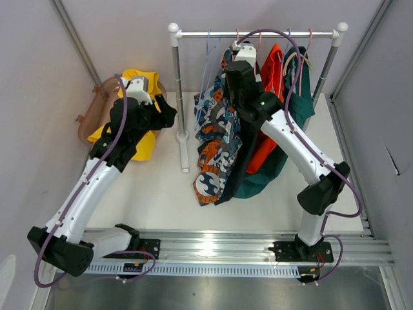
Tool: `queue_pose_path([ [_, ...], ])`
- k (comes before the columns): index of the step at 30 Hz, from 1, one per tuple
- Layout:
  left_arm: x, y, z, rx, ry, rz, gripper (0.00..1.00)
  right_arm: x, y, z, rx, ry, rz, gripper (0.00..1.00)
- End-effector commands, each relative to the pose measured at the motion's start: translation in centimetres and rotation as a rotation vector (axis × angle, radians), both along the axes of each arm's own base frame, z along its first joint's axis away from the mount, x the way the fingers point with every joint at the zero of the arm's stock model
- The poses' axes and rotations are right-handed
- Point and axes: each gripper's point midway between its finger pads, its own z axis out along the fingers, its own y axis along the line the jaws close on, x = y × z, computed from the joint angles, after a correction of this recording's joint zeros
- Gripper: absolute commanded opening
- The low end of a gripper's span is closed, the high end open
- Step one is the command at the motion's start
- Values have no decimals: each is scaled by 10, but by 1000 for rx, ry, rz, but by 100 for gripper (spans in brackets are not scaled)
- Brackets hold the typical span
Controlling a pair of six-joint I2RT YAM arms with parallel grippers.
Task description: Remove the shorts from the hanger
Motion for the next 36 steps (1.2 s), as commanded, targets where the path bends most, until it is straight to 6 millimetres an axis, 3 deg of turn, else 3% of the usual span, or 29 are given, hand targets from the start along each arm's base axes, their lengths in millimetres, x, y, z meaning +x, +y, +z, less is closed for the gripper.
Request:
queue_pose_path([
  [1, -12, -16, 32, -21, -102, -74, 70, -2, 1, 46, 87, -103, 10, 0],
  [5, -31, -43, 48, -3, -149, -171, 86, -13, -6, 79, 118, -167, 1, 0],
  [6, -40, -54, 55, -3, -169, -213, 94, -17, -8, 88, 126, -186, 2, 0],
  [8, -51, -66, 61, -7, -186, -262, 99, -23, -11, 107, 142, -218, 2, 0],
  [13, -83, -96, 68, -26, -218, -380, 99, -36, -18, 132, 155, -265, -12, 0],
  [23, -141, -160, 45, -49, -227, -611, 99, -53, -16, 138, 166, -266, -21, 0],
  [30, -149, -183, 25, -24, -212, -641, 99, -64, -16, 142, 172, -265, -14, 0],
  [36, -134, -191, 4, 32, -190, -570, 94, -80, -19, 150, 195, -266, -4, 0],
])
